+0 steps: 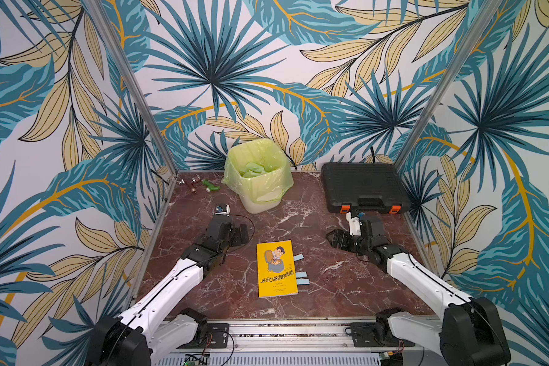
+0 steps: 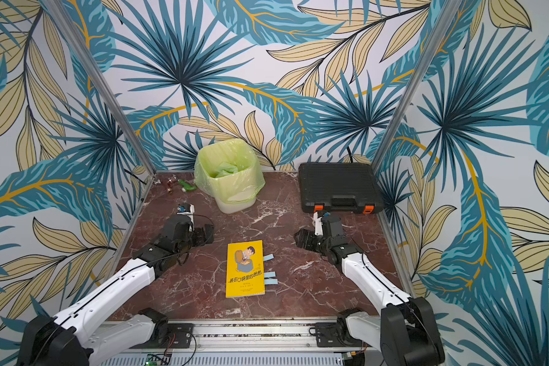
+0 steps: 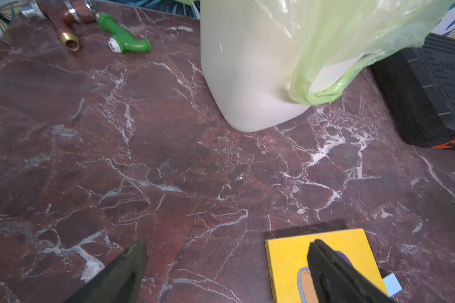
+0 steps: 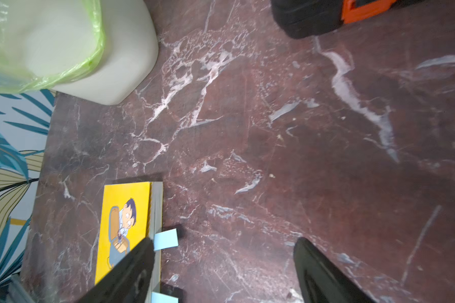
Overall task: Peel off the used sticky note
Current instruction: Tear off the note from the book.
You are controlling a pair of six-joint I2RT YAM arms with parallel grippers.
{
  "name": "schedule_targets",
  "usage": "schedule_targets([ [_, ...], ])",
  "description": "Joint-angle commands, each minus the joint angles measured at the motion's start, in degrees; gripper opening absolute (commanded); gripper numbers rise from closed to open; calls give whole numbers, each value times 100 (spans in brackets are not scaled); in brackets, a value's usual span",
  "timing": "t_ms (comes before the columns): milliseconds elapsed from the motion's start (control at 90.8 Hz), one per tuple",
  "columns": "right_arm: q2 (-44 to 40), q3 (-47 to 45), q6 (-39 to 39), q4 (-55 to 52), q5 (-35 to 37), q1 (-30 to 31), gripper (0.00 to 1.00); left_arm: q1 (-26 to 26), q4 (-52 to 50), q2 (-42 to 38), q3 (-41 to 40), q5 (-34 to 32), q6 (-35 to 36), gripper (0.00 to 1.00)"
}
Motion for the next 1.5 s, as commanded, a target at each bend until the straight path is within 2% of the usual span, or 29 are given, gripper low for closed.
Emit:
schedule_targets([
  [0, 239, -74, 283, 106, -426, 225, 77, -10, -116, -109, -125, 505, -130, 100],
  [198, 879, -64, 613, 743, -1147, 720, 72, -6, 1, -43, -197, 854, -55, 100],
  [308, 1272, -117, 764, 1162, -1271, 884, 70, -10, 12, 30, -233, 991, -45, 100],
  [507, 1933, -125, 917, 1779, -1541, 906, 60, -10, 272, 190, -277, 1055, -100, 100],
  [1245, 3191, -169, 1333, 3050, -2088, 1165, 42, -8, 358, 477, -214, 1059, -221, 100],
  [1388, 3276, -186, 1411, 3269, -2145, 1175, 34, -9, 352, 493, -196, 1050, -228, 100],
  [1487, 3226, -187, 1431, 3290, -2116, 1174, 25, -10, 343, 499, -183, 1057, -238, 100],
])
